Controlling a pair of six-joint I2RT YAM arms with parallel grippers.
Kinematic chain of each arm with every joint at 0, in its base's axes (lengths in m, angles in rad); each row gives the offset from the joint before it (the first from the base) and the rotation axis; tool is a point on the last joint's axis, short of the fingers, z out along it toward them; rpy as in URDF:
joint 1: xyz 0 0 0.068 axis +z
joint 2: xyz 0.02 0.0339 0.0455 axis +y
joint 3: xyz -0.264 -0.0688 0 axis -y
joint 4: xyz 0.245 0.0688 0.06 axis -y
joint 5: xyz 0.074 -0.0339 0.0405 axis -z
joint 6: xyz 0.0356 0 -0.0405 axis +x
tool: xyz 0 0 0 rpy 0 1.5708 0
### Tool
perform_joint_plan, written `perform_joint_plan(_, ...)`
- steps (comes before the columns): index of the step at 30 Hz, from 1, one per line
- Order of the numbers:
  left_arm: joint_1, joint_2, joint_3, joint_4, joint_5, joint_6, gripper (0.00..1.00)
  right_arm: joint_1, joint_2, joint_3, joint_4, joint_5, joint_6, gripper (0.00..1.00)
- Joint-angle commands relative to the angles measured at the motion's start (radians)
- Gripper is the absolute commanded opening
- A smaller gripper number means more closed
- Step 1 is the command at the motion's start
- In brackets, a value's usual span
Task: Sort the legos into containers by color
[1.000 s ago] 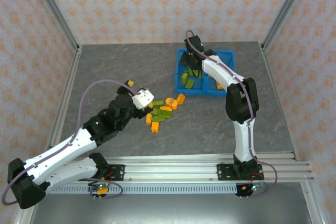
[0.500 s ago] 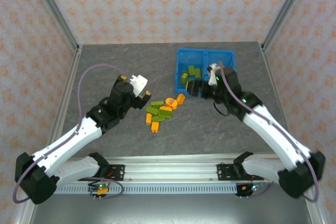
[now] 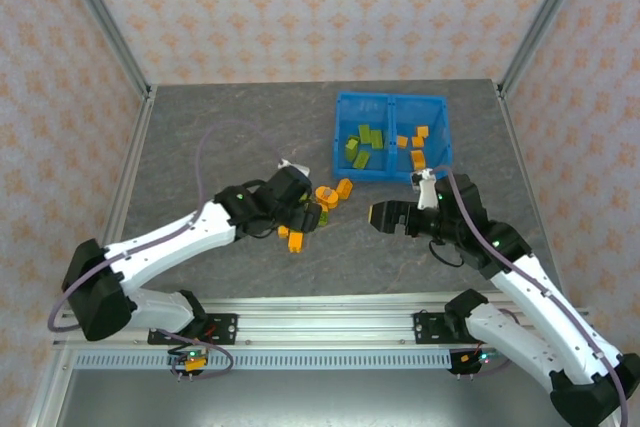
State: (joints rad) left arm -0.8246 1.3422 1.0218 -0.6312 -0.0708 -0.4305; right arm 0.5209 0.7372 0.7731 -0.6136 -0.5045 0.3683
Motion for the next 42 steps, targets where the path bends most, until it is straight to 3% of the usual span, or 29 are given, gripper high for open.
perform_joint_plan(1, -0.026, 0.068, -0.047, -0.051, -0.064, -0.199, 0.84, -0.002, 0.009, -0.015, 0.006, 0.04, 0.027, 0.99)
perform_joint_plan(5, -0.031, 0.113, -0.091, -0.009, -0.108, -0.21, 0.71, -0.002, 0.014, -0.005, -0.014, 0.063, 0.031, 0.99)
perform_joint_plan(10, -0.032, 0.173, -0.135, 0.084, -0.011, -0.221, 0.65, -0.002, -0.008, 0.0, -0.048, 0.087, 0.033, 0.99)
perform_joint_plan(14, -0.042, 0.19, -0.178, 0.19, 0.067, -0.24, 0.65, -0.002, -0.015, -0.006, -0.056, 0.093, 0.044, 0.99)
perform_joint_plan(19, -0.051, 0.214, -0.2, 0.215, 0.049, -0.251, 0.63, -0.002, -0.015, -0.009, -0.054, 0.091, 0.059, 0.99)
perform_joint_plan(21, -0.056, 0.227, -0.207, 0.215, 0.032, -0.251, 0.57, -0.002, -0.016, -0.006, -0.054, 0.093, 0.063, 0.99)
perform_joint_plan(23, -0.062, 0.227, -0.213, 0.215, 0.011, -0.251, 0.39, -0.002, -0.02, -0.004, -0.06, 0.094, 0.067, 0.99)
perform_joint_plan(25, -0.066, 0.221, -0.216, 0.221, 0.005, -0.252, 0.34, -0.002, -0.027, -0.003, -0.075, 0.092, 0.071, 0.99)
perform_joint_plan(29, -0.086, 0.192, -0.197, 0.209, 0.003, -0.248, 0.34, -0.002, -0.059, -0.008, -0.127, 0.091, 0.082, 0.99)
perform_joint_plan(33, -0.138, 0.141, -0.095, 0.152, -0.006, -0.225, 0.34, -0.002, -0.107, 0.008, -0.179, 0.093, 0.102, 0.99)
perform_joint_plan(38, -0.191, 0.166, 0.162, 0.126, -0.015, -0.161, 0.31, -0.002, -0.163, 0.058, -0.22, 0.08, 0.203, 0.99)
perform_joint_plan(40, -0.198, 0.236, 0.304, 0.105, -0.044, -0.11, 0.3, -0.002, -0.196, 0.088, -0.282, 0.166, 0.242, 0.99)
perform_joint_plan(42, -0.197, 0.315, 0.44, 0.093, -0.084, -0.04, 0.3, -0.002, -0.227, 0.127, -0.402, 0.34, 0.296, 0.99)
